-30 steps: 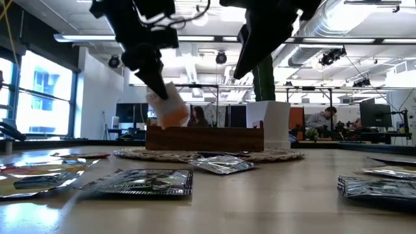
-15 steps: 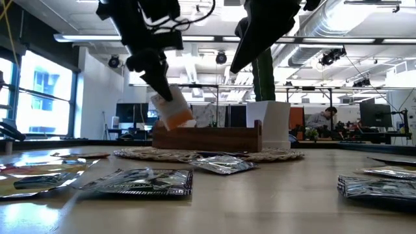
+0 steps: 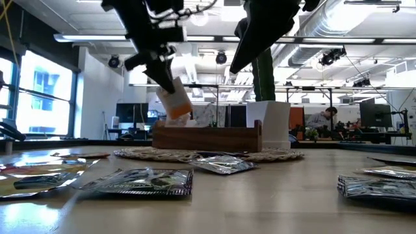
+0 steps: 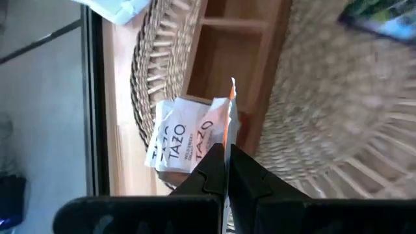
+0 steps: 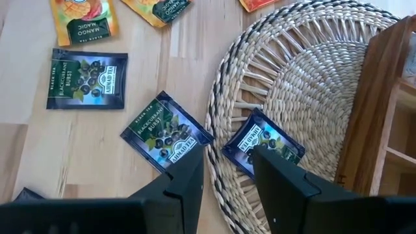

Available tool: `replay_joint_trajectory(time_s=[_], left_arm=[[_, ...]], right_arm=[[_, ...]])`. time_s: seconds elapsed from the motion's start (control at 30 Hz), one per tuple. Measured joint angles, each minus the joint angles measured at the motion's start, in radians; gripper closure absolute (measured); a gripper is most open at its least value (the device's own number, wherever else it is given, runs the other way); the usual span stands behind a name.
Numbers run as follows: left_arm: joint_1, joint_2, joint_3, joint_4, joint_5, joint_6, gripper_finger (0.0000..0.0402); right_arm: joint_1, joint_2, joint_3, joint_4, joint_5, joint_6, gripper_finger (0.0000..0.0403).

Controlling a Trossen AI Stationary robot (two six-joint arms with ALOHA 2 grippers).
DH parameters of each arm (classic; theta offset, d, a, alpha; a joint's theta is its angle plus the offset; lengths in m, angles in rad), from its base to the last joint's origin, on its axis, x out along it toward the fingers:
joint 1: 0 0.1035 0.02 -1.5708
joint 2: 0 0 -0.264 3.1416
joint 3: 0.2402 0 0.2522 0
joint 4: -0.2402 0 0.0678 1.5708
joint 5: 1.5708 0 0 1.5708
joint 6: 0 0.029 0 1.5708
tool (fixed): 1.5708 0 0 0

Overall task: Pick & Place Tea
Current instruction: Put the orange tea pack into the left section of the wooden organizer

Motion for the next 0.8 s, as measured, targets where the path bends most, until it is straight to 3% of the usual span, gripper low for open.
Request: replay_joint_trajectory(time_s=[0.5, 0.7, 0.8], left_arm=[[0.05, 0.104, -0.001, -0.027, -0.046, 0.102, 0.0398], [0.05, 0.104, -0.001, -0.009, -0.061, 0.104, 0.0366], [0.05, 0.104, -0.001, 0.029, -0.121, 0.103, 0.0342]], right_arm=[[0.0, 0.001, 0.0, 0.002, -0.003, 0.0, 0.0274], [0.0, 0.001, 0.0, 0.004, -0.002, 0.0, 0.0274], [0.0, 0.001, 0.0, 0.005, -0.001, 0.0, 0.0274]])
